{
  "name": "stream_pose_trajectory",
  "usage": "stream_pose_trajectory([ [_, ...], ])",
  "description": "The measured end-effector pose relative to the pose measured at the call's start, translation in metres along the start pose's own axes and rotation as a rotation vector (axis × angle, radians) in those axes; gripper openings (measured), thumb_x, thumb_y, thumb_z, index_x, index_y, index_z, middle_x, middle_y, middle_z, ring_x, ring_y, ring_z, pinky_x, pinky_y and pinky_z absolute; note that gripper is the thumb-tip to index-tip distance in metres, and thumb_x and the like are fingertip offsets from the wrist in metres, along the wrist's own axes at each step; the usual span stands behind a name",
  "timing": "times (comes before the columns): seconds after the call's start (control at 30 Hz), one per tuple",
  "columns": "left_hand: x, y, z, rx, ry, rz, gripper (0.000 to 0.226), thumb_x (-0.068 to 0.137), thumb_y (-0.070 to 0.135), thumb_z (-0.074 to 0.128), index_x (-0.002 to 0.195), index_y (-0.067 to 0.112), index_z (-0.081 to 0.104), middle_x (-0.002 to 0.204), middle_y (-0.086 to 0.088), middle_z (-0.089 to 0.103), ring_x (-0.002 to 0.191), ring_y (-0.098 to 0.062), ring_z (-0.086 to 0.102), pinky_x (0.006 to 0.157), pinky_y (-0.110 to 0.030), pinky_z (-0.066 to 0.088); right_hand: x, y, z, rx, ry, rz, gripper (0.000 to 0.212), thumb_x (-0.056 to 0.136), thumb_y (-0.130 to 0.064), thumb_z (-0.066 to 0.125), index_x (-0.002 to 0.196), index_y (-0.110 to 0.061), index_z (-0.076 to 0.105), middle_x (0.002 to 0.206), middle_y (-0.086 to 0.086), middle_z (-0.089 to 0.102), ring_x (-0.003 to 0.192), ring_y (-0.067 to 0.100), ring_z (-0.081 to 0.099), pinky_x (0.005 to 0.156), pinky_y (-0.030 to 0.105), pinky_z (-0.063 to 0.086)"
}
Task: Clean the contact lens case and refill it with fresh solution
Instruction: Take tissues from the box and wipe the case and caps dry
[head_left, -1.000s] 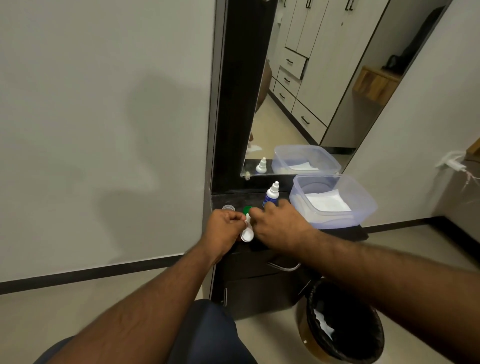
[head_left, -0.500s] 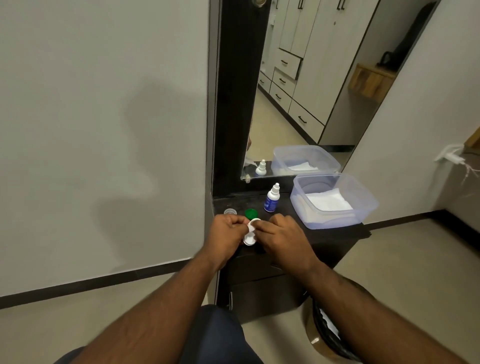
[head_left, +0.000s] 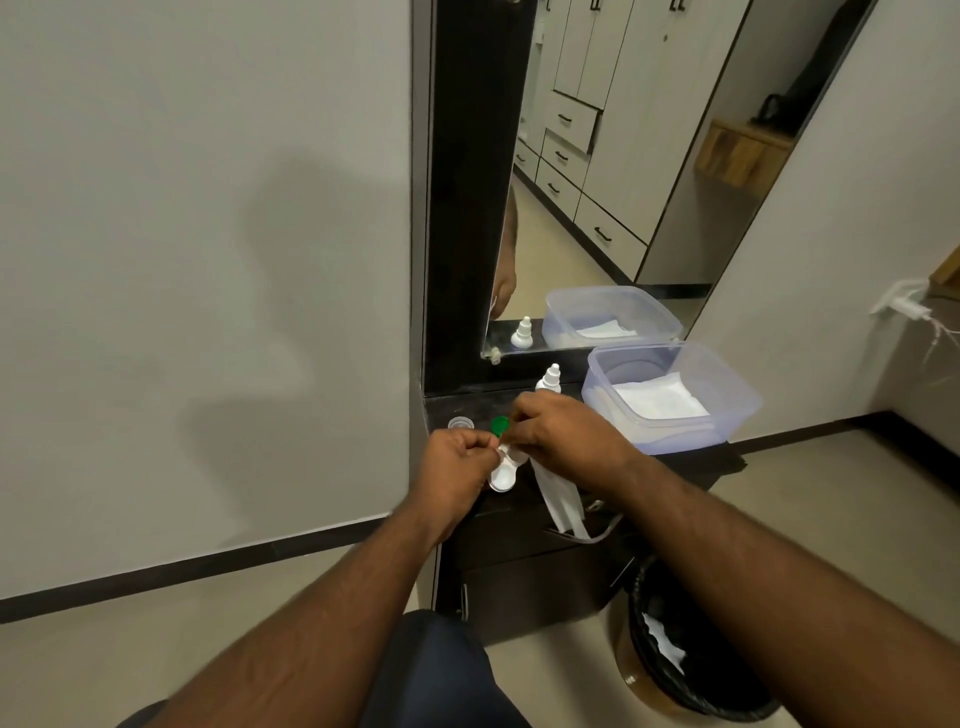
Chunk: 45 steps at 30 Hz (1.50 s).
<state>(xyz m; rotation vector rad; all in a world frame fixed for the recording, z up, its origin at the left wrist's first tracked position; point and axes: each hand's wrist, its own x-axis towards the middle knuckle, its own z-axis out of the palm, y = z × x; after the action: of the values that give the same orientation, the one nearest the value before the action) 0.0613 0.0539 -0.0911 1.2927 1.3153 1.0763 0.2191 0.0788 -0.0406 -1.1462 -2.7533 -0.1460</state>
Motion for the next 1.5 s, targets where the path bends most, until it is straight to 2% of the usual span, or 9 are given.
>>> stream_pose_trajectory([
  [0.2, 0.001, -0.001, 0.001, 0.006, -0.011, 0.015, 0.015, 0.086, 0.000, 0.059, 0.087, 0.004, 0.074, 0.072, -0.006, 0.066, 0.061, -0.006, 0.055, 0.059, -0.015, 0.047, 0.012, 0.004, -0.007, -0.203, -0.042, -0.242, 0.026, 0.058, -0.009, 0.086, 0.081, -0.018, 0.075, 0.072, -0.001, 0.067, 0.065, 0.016, 0.059, 0.056, 0.027, 0.046],
  [0.47, 0.000, -0.001, 0.003, -0.002, 0.022, 0.003, 0.014, 0.085, 0.002, 0.061, 0.088, 0.006, 0.075, 0.077, -0.009, 0.070, 0.066, -0.009, 0.059, 0.067, -0.023, 0.050, 0.008, 0.007, -0.006, -0.149, -0.080, -0.104, 0.020, 0.071, -0.010, 0.079, 0.091, -0.012, 0.074, 0.082, 0.007, 0.070, 0.074, 0.022, 0.062, 0.061, 0.031, 0.049],
  [0.67, -0.002, 0.001, 0.001, -0.010, -0.002, -0.012, 0.015, 0.086, 0.000, 0.058, 0.085, 0.001, 0.073, 0.067, -0.009, 0.062, 0.053, -0.006, 0.049, 0.050, -0.017, 0.043, 0.011, 0.002, -0.004, -0.239, -0.065, -0.244, 0.023, 0.066, -0.012, 0.083, 0.086, -0.017, 0.075, 0.077, 0.001, 0.066, 0.068, 0.016, 0.055, 0.055, 0.026, 0.039],
  [0.8, -0.001, 0.001, 0.003, -0.036, 0.026, -0.032, 0.015, 0.085, 0.000, 0.060, 0.084, 0.004, 0.074, 0.070, -0.009, 0.066, 0.059, -0.011, 0.053, 0.054, -0.021, 0.045, 0.007, 0.001, 0.005, 0.035, -0.032, 0.236, 0.017, 0.087, -0.019, 0.062, 0.099, -0.014, 0.073, 0.092, 0.004, 0.069, 0.086, 0.018, 0.061, 0.072, 0.027, 0.045],
  [0.9, -0.001, 0.000, 0.004, -0.029, 0.024, -0.033, 0.016, 0.086, 0.001, 0.060, 0.084, 0.009, 0.075, 0.072, -0.009, 0.069, 0.061, -0.011, 0.057, 0.057, -0.020, 0.047, -0.001, -0.010, 0.021, 0.269, 0.119, 0.523, 0.015, 0.085, -0.014, 0.061, 0.091, -0.011, 0.074, 0.086, 0.005, 0.070, 0.080, 0.019, 0.063, 0.073, 0.032, 0.051],
  [1.07, -0.005, 0.002, 0.003, -0.002, 0.033, 0.012, 0.015, 0.086, 0.000, 0.059, 0.084, 0.001, 0.073, 0.076, -0.015, 0.068, 0.063, -0.010, 0.056, 0.058, -0.017, 0.047, -0.002, -0.007, 0.020, -0.142, 0.126, -0.013, 0.019, 0.069, -0.003, 0.075, 0.087, -0.008, 0.074, 0.079, 0.008, 0.067, 0.071, 0.025, 0.061, 0.060, 0.033, 0.048],
  [1.17, -0.008, 0.003, 0.004, -0.007, 0.036, 0.015, 0.017, 0.086, 0.000, 0.058, 0.080, 0.007, 0.073, 0.072, -0.010, 0.068, 0.061, -0.008, 0.056, 0.060, -0.022, 0.047, -0.004, -0.013, 0.020, 0.032, 0.096, 0.249, 0.015, 0.084, -0.011, 0.063, 0.096, -0.009, 0.072, 0.087, 0.007, 0.066, 0.082, 0.022, 0.060, 0.071, 0.032, 0.046],
  [1.3, -0.007, 0.001, 0.007, -0.004, 0.047, 0.016, 0.022, 0.085, -0.001, 0.057, 0.076, 0.012, 0.073, 0.069, -0.005, 0.068, 0.062, -0.010, 0.057, 0.064, -0.029, 0.050, -0.011, -0.031, 0.030, 0.577, 0.339, 0.880, 0.009, 0.084, -0.013, 0.065, 0.080, -0.012, 0.073, 0.078, 0.000, 0.068, 0.071, 0.010, 0.059, 0.063, 0.019, 0.041],
  [1.5, -0.008, -0.001, 0.006, 0.035, 0.057, 0.040, 0.026, 0.085, 0.002, 0.056, 0.074, 0.018, 0.073, 0.069, 0.001, 0.070, 0.063, -0.008, 0.063, 0.068, -0.028, 0.054, -0.007, -0.049, 0.035, 1.051, 0.480, 1.335, 0.010, 0.078, -0.007, 0.072, 0.068, -0.011, 0.071, 0.071, 0.004, 0.069, 0.072, 0.020, 0.067, 0.072, 0.034, 0.056],
])
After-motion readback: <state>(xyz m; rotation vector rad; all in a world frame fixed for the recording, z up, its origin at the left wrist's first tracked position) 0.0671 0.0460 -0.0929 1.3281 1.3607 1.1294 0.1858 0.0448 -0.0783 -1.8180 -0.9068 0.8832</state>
